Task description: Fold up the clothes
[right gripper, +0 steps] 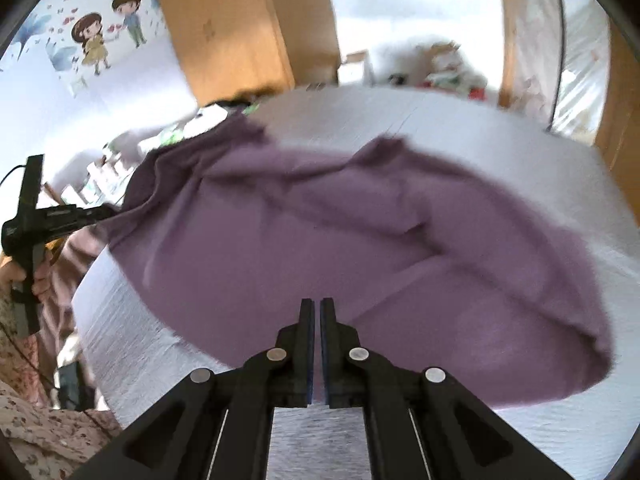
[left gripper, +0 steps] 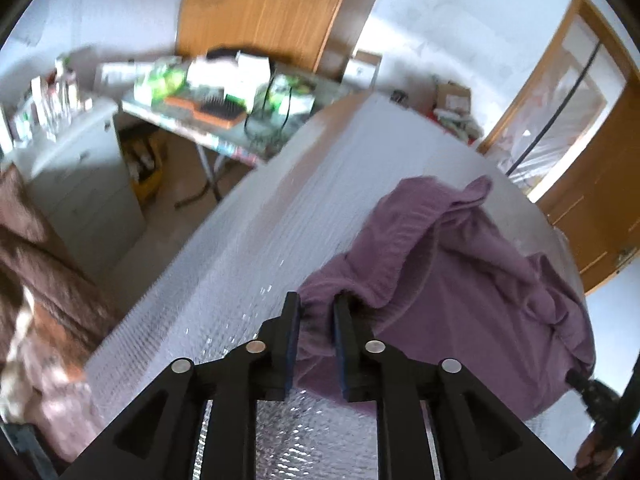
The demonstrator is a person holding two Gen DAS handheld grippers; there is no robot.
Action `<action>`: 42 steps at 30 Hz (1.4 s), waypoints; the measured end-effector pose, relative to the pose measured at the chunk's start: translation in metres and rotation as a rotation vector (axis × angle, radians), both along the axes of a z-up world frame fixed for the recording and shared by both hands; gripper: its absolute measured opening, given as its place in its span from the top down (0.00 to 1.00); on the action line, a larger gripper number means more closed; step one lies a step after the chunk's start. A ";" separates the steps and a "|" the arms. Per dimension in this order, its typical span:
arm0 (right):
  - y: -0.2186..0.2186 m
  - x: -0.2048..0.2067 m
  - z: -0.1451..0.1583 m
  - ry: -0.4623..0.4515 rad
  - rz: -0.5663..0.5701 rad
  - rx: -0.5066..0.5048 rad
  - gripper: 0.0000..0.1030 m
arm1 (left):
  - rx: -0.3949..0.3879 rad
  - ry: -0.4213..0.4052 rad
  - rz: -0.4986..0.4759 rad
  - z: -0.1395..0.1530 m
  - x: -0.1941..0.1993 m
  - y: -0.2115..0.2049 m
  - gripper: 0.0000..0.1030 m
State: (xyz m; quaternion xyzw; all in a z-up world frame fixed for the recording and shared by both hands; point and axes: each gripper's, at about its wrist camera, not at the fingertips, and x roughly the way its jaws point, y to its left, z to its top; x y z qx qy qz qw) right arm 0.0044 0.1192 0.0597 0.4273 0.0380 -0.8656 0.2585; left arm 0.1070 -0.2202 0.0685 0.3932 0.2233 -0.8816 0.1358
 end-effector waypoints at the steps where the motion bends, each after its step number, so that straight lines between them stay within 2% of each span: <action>1: 0.006 -0.002 0.003 0.010 -0.024 0.005 0.97 | -0.020 0.020 -0.007 0.007 0.000 0.005 0.83; 4: 0.032 -0.010 0.010 0.042 -0.125 0.026 0.96 | -0.048 0.075 -0.046 0.024 -0.006 0.020 0.76; 6: 0.052 -0.015 0.013 0.056 -0.186 0.019 0.96 | -0.048 0.108 -0.082 0.033 -0.013 0.031 0.76; 7: 0.059 -0.015 0.014 0.065 -0.208 0.018 0.94 | -0.045 0.115 -0.111 0.035 -0.019 0.039 0.76; 9: 0.073 -0.017 0.017 0.084 -0.250 0.027 0.84 | -0.034 0.117 -0.184 0.035 -0.033 0.058 0.76; 10: 0.080 -0.019 0.019 0.094 -0.272 0.031 0.78 | -0.030 0.111 -0.225 0.033 -0.040 0.070 0.76; 11: 0.087 -0.020 0.020 0.103 -0.292 0.036 0.76 | -0.023 0.103 -0.267 0.030 -0.046 0.083 0.75; 16: 0.105 -0.026 0.018 0.119 -0.328 0.093 0.75 | 0.018 0.029 -0.453 0.004 -0.078 0.144 0.75; 22: 0.122 -0.039 0.024 0.141 -0.341 0.038 0.75 | 0.062 -0.067 -0.652 -0.028 -0.114 0.212 0.75; 25: 0.124 -0.058 0.022 0.119 -0.315 0.046 0.75 | 0.072 -0.089 -0.687 -0.038 -0.125 0.229 0.75; 28: 0.120 -0.078 0.011 0.053 -0.256 0.027 0.75 | 0.082 -0.104 -0.714 -0.045 -0.135 0.241 0.75; 33: 0.109 -0.083 -0.009 -0.042 -0.170 -0.003 0.75 | 0.102 -0.126 -0.744 -0.056 -0.149 0.256 0.75; 42: 0.097 -0.054 -0.022 -0.064 -0.105 0.043 0.76 | 0.090 -0.102 -0.744 -0.060 -0.152 0.261 0.75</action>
